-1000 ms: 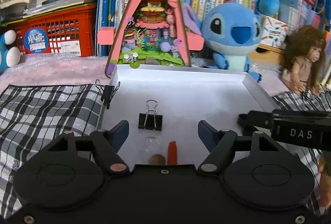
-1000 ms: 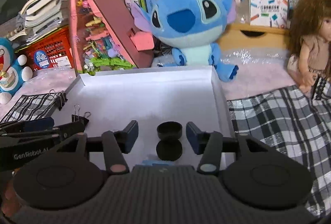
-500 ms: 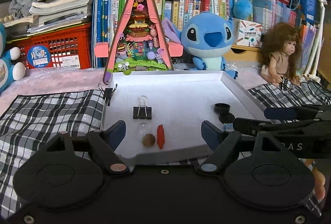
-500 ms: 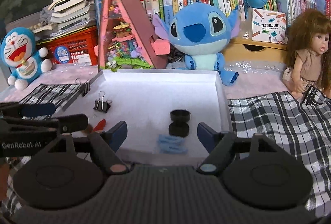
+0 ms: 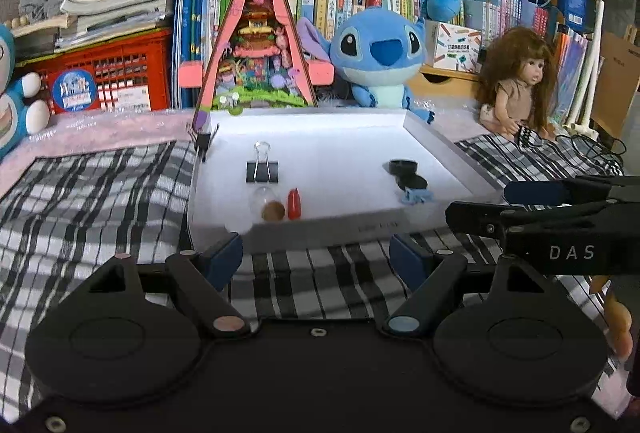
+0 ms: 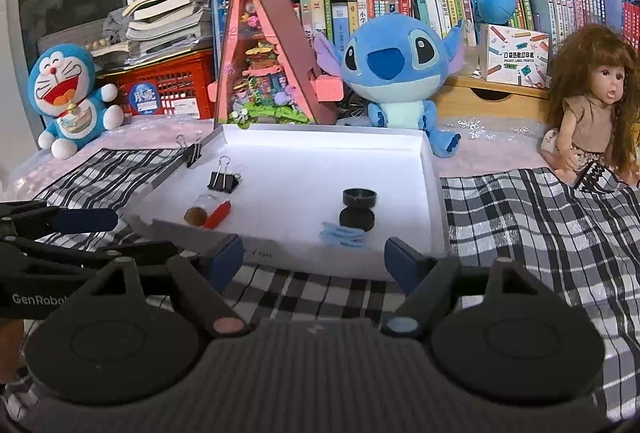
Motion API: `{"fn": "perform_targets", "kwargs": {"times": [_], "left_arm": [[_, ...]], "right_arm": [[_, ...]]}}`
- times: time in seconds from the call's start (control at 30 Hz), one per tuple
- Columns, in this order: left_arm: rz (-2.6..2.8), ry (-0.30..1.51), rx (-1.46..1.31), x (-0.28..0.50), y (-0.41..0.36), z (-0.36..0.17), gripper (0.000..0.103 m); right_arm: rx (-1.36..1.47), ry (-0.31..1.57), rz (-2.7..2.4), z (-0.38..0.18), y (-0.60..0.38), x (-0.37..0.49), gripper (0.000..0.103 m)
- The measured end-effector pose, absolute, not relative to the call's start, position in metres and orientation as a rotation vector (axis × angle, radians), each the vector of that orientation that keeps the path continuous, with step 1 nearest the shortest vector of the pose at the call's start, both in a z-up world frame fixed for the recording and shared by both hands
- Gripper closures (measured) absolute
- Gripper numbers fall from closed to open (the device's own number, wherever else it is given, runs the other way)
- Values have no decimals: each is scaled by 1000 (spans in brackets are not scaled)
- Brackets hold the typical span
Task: Organize rigid objects
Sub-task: 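Withdraw both open tools from the box toward the objects on the cloth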
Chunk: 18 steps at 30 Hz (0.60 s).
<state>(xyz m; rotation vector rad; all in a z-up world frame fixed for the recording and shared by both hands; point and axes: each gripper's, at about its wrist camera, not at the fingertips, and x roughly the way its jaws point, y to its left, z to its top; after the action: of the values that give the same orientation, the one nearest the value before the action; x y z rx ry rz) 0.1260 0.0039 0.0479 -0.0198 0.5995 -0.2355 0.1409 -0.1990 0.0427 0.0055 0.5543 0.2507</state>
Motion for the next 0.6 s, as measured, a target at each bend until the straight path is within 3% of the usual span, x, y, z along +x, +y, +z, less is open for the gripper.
{"fn": "perform_targets", "kwargs": {"times": [0.6], "left_arm": [[-244,632,-29,87,12,26,24]], "right_arm": [[15,563,259,21,-200,98,13]]}}
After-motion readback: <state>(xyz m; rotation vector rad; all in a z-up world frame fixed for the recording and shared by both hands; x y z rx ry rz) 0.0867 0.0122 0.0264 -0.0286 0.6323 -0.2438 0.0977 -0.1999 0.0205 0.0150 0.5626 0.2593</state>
